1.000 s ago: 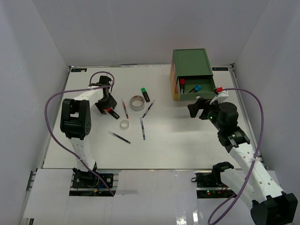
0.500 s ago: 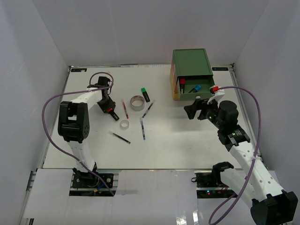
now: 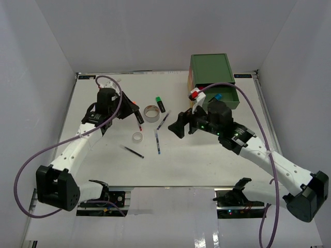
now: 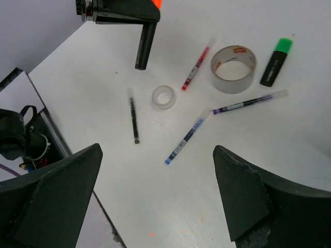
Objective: Sort the stationery into containers
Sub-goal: Place the pen in the drawer.
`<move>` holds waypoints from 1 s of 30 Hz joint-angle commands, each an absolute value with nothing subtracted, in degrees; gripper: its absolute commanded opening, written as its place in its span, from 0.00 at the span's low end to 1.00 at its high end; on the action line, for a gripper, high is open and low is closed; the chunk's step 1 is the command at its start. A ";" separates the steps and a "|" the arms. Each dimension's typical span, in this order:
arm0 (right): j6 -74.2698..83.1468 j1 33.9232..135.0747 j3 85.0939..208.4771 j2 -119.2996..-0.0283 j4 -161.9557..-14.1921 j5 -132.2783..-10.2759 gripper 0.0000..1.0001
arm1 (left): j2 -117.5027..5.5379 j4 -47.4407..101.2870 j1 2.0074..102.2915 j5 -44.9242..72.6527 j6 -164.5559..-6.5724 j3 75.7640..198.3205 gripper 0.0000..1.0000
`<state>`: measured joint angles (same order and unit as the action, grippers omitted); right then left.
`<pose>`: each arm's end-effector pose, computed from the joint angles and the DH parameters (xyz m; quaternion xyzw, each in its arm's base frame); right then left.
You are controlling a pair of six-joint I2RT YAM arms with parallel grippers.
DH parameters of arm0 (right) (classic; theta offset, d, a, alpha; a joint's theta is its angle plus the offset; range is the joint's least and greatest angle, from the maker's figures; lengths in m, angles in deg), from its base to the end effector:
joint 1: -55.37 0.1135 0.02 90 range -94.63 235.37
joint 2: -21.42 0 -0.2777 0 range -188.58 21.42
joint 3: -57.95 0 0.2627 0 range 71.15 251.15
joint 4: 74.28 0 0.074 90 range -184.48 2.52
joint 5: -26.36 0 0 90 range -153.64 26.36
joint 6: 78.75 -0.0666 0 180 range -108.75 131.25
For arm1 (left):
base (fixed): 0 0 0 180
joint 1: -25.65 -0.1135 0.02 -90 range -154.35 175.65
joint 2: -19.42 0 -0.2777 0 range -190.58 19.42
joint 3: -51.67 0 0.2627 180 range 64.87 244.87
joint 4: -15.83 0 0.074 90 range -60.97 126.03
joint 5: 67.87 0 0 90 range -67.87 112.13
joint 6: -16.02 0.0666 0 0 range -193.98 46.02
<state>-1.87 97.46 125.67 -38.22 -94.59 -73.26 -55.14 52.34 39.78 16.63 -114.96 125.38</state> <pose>0.1975 0.1934 0.3605 -0.2450 0.7378 0.3477 0.5241 0.3090 -0.0844 0.2921 -0.1872 0.8758 -0.2430 0.3727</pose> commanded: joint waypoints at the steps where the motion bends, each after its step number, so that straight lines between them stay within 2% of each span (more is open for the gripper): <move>1: -2.89 102.38 130.03 -42.56 -94.60 -69.88 0.94 | -48.18 45.12 43.39 11.93 -114.67 121.05 0.26; 5: -3.07 107.56 135.03 -48.70 -93.89 -66.81 0.97 | -40.27 40.20 46.47 12.72 -115.47 117.09 0.26; 13: -2.99 111.53 143.47 -57.77 -93.11 -65.22 1.00 | -36.48 36.32 49.90 11.75 -116.17 114.18 0.27; 14: -2.90 111.97 144.36 -59.16 -92.84 -65.04 0.96 | -36.39 36.23 50.08 11.75 -116.17 113.92 0.27; 25: -2.72 112.33 150.78 -66.82 -93.02 -61.98 0.81 | -34.45 35.97 50.17 11.76 -115.21 114.09 0.27; 28: -3.25 112.33 150.78 -67.35 -91.79 -61.26 0.71 | -34.10 36.06 50.17 11.40 -115.03 113.74 0.27; 30: -3.60 112.33 150.78 -67.61 -91.35 -60.91 0.62 | -33.84 35.97 50.17 11.32 -114.94 113.30 0.27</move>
